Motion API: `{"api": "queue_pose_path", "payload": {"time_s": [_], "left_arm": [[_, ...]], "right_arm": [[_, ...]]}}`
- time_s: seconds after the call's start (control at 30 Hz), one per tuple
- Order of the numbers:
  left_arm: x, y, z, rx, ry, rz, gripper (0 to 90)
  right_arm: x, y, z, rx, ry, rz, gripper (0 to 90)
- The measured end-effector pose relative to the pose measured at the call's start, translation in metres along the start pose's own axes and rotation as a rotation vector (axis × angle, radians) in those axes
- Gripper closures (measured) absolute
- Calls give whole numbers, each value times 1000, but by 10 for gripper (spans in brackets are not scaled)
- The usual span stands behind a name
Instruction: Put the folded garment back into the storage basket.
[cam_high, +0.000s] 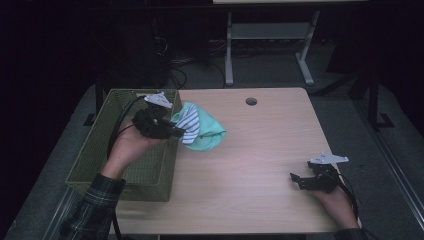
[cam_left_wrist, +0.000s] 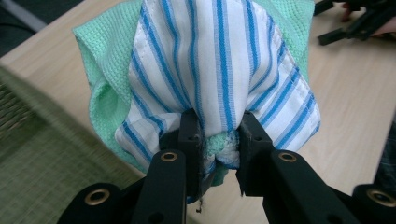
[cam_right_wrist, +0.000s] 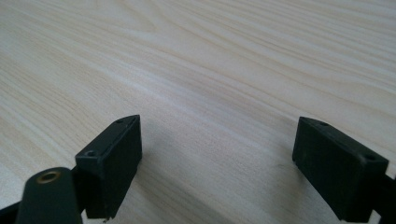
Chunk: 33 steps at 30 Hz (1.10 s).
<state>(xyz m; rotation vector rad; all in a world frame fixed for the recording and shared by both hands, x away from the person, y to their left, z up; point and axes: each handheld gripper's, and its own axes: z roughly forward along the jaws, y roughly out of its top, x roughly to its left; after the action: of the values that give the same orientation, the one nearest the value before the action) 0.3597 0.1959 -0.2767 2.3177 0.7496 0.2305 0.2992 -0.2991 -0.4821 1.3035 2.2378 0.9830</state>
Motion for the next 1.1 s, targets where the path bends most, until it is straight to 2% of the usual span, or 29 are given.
{"api": "queue_pose_path", "payload": {"time_s": [0.33,0.53,0.57,0.77,0.83,0.9,1.1], "left_arm": [[24,-23,-23,-24,75,-82,740],[37,-35,-31,-21,126,-114,740],[39,-38,-32,-26,132,-133,740],[55,-55,-34,-12,187,-182,740],[62,-64,-35,-14,212,-220,740],[67,-69,-36,-15,224,-236,740],[84,-92,-35,14,284,-300,740]], "right_arm": [[0,0,0,0,-1,0,155],[0,0,0,0,-1,0,155],[0,0,0,0,-1,0,155],[0,0,0,0,-1,0,155],[0,0,0,0,-1,0,155],[0,0,0,0,-1,-1,154],[0,0,0,0,-1,-1,155]]}}
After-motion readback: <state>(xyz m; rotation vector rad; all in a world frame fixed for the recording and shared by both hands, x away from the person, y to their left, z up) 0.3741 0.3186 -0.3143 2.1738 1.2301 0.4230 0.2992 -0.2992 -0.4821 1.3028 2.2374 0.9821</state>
